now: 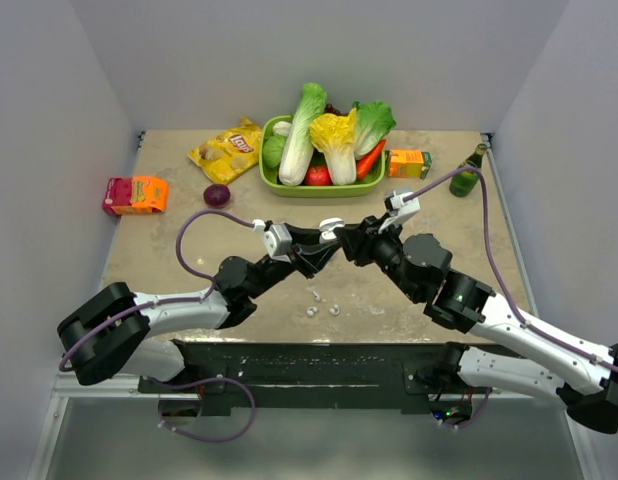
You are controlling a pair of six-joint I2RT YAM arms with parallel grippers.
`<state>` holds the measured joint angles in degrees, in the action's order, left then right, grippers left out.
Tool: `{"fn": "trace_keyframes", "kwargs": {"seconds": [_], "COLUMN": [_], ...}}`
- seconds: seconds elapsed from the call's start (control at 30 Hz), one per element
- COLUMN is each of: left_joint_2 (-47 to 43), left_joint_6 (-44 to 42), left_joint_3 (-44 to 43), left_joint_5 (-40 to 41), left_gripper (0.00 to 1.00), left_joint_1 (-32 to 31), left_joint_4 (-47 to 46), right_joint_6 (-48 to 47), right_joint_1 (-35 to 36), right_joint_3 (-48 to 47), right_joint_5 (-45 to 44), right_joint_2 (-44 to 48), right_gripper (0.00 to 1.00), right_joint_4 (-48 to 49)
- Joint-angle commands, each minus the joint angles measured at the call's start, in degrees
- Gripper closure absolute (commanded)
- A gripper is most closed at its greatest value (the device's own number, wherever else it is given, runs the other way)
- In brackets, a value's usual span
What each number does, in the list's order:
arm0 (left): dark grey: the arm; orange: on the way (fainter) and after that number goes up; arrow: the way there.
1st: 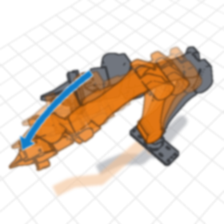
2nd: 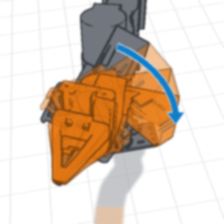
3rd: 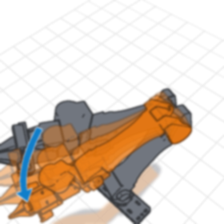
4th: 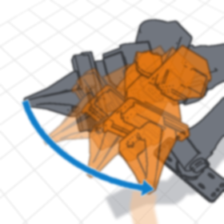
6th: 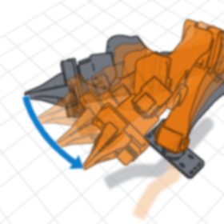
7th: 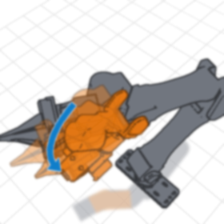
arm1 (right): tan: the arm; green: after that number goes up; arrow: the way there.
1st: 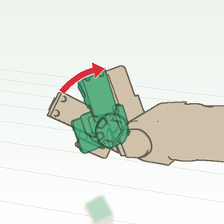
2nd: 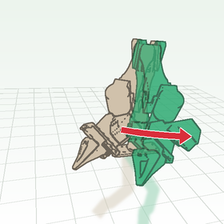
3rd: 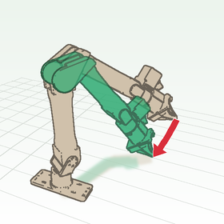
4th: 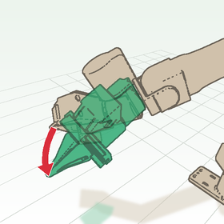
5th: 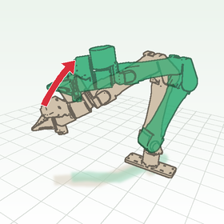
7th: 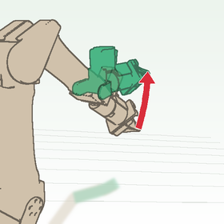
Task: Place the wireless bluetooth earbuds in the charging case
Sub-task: Place the earbud in the charging case.
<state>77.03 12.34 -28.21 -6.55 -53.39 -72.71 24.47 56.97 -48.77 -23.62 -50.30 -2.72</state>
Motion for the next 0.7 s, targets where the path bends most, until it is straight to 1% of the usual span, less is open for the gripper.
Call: {"fn": "trace_keyframes", "kwargs": {"seconds": [0.0,0.37,0.5,0.53,0.67], "left_joint_2": [-1.3,-1.5,-1.4,-1.3,-0.9], "left_joint_6": [-1.4,-1.5,-1.4,-1.4,-1.4], "left_joint_3": [0.5,0.8,0.9,1.0,0.8], "left_joint_5": [-0.2,-0.3,-0.2,-0.2,0.0], "left_gripper": [1.00,1.00,1.00,1.00,1.00], "left_joint_1": [-0.1,-0.1,-0.1,-0.1,-0.1], "left_joint_4": [-18.3,-18.3,-18.4,-18.4,-18.3], "right_joint_6": [-1.4,-4.4,-5.7,-7.1,-9.5], "right_joint_1": [0.0,0.0,0.0,0.0,0.0], "right_joint_3": [-2.6,-3.0,-3.1,-3.2,-4.6], "right_joint_5": [-0.6,1.6,2.8,3.2,5.7], "right_joint_2": [0.1,0.0,0.1,0.1,-0.3], "right_gripper": [0.71,0.88,0.96,0.99,1.00], "right_joint_4": [1.8,1.8,2.5,2.5,2.5]}}
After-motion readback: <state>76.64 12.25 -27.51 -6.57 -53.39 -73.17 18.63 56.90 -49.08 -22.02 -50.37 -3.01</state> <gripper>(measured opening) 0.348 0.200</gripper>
